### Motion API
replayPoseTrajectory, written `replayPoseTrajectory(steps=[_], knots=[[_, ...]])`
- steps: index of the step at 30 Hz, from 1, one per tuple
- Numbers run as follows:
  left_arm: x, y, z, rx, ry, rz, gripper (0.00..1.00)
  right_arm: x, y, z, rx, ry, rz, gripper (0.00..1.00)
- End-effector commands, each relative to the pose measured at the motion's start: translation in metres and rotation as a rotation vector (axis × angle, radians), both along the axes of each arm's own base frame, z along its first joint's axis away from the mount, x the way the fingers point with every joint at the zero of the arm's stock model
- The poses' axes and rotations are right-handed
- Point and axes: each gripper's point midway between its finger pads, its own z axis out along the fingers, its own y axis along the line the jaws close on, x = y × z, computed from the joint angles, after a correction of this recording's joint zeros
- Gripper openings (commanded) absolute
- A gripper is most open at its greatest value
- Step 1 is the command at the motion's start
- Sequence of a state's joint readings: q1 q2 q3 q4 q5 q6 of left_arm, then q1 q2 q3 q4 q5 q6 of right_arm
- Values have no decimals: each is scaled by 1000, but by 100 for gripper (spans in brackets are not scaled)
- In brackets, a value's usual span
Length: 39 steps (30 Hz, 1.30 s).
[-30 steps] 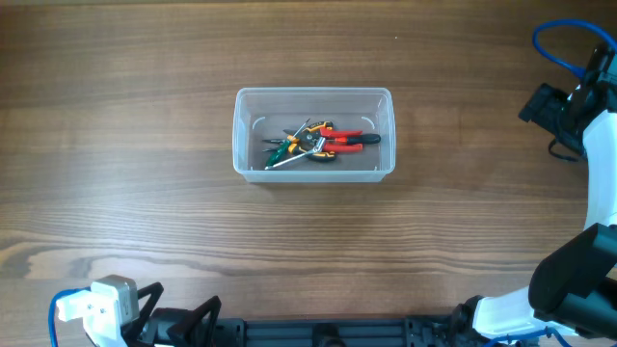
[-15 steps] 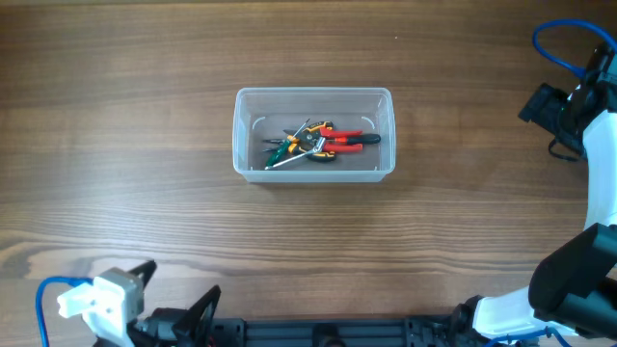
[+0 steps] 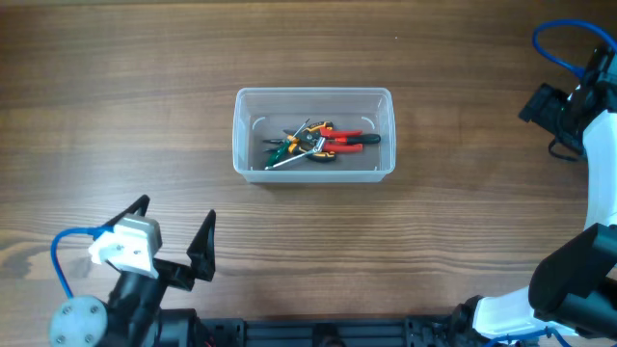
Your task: Pack container
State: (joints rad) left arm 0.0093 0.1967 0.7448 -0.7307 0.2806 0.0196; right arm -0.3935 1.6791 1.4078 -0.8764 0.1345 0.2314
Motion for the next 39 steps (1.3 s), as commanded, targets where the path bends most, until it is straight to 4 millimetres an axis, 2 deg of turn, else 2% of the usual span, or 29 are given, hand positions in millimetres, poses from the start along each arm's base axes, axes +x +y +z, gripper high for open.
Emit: replayPoseTrajectory(steps=[1, 7, 12, 17, 27, 33, 39], knots=[[5, 4, -21, 31, -65, 18, 100, 0, 2, -2, 6, 0, -7, 100], [18, 4, -22, 21, -209, 18, 100, 0, 2, -2, 6, 0, -7, 100], [27, 10, -22, 18, -256, 57, 100, 0, 2, -2, 6, 0, -6, 100], [43, 30, -46, -108, -202, 181, 100, 0, 2, -2, 6, 0, -7, 100], [57, 32, -90, -110, -126, 196, 100, 0, 2, -2, 6, 0, -7, 100], [64, 32, -105, -120, -136, 197, 100, 0, 2, -2, 6, 0, -7, 100], [71, 37, -117, -218, -167, 230, 100, 0, 2, -2, 6, 0, -7, 100]])
